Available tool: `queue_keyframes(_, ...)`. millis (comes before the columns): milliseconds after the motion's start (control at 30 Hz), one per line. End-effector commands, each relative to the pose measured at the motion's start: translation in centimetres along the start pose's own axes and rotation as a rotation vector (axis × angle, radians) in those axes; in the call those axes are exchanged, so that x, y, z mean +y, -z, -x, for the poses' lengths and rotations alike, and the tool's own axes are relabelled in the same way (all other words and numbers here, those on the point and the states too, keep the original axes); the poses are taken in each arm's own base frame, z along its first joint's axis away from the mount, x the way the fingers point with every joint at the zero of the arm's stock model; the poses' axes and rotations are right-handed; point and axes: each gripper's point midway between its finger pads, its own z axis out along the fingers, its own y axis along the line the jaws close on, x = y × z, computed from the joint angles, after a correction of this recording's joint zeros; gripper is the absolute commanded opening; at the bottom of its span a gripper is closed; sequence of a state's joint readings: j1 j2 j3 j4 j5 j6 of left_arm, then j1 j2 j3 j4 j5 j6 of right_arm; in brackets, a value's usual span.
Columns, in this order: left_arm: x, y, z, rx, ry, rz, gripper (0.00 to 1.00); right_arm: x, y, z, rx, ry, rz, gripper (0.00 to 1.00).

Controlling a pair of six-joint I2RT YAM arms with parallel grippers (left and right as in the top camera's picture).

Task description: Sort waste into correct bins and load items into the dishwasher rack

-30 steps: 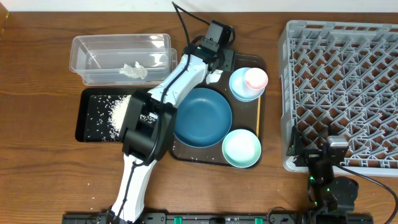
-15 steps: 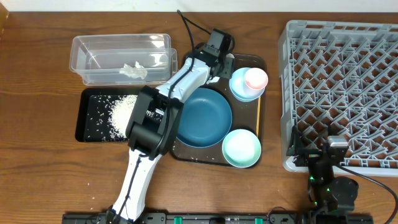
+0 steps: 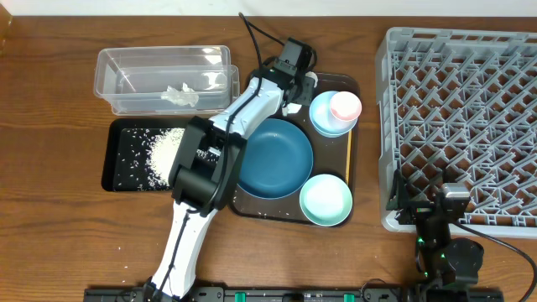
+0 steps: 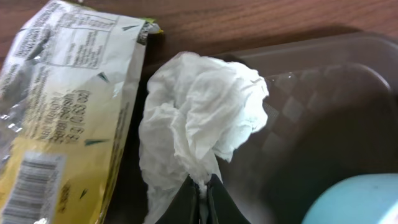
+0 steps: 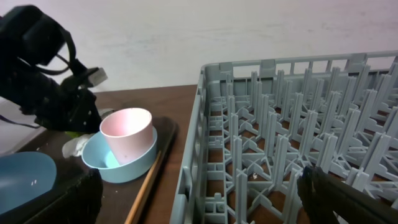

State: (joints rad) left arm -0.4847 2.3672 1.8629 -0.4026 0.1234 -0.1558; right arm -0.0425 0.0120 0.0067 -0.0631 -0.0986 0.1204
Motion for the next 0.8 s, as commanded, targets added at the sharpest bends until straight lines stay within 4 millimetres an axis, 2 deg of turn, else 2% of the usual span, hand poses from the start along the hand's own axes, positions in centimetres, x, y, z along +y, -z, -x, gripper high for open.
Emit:
queue_keyframes(0, -0.8, 5.3, 3.7, -0.098, -0.009, -0.007, 0.06, -0.2, 0.0, 0.0, -0.002, 0.013, -0.006, 0.99)
queue_keyframes(167, -0.7, 10.4, 5.9, -0.159, 0.000, -0.010, 0.06, -0.2, 0.0, 0.0, -0.002, 0.013, -0.006, 0.99)
queue_keyframes(267, 0.7, 13.4, 7.3, -0.203, 0.023, 0.000, 0.06, -0.2, 0.0, 0.0, -0.002, 0.013, -0.006, 0.99)
queue_keyframes(333, 2.3, 15.3, 8.1, -0.230, 0.048, 0.018, 0.06, -0.2, 0.0, 0.0, -0.002, 0.013, -0.006, 0.99)
queue_keyframes(433, 6.1, 17.6, 9.2, -0.272, 0.112, 0.071, 0.06, -0.2, 0.0, 0.0, -0.002, 0.013, -0.006, 0.99)
queue_keyframes(533, 11.7, 19.1, 9.6, -0.309, 0.267, 0.181, 0.06, -0.2, 0.0, 0.0, -0.002, 0.013, -0.006, 0.99)
queue_keyframes(667, 17.5, 19.6, 7.8, -0.279, 0.492, 0.245, 0.06, -0.2, 0.0, 0.0, -0.001, 0.012, -0.006, 0.99)
queue_keyframes(767, 20.8, 19.5, 5.8, -0.241, 0.665, 0.281, 0.06, -0.2, 0.0, 0.0, -0.002, 0.013, -0.006, 0.99)
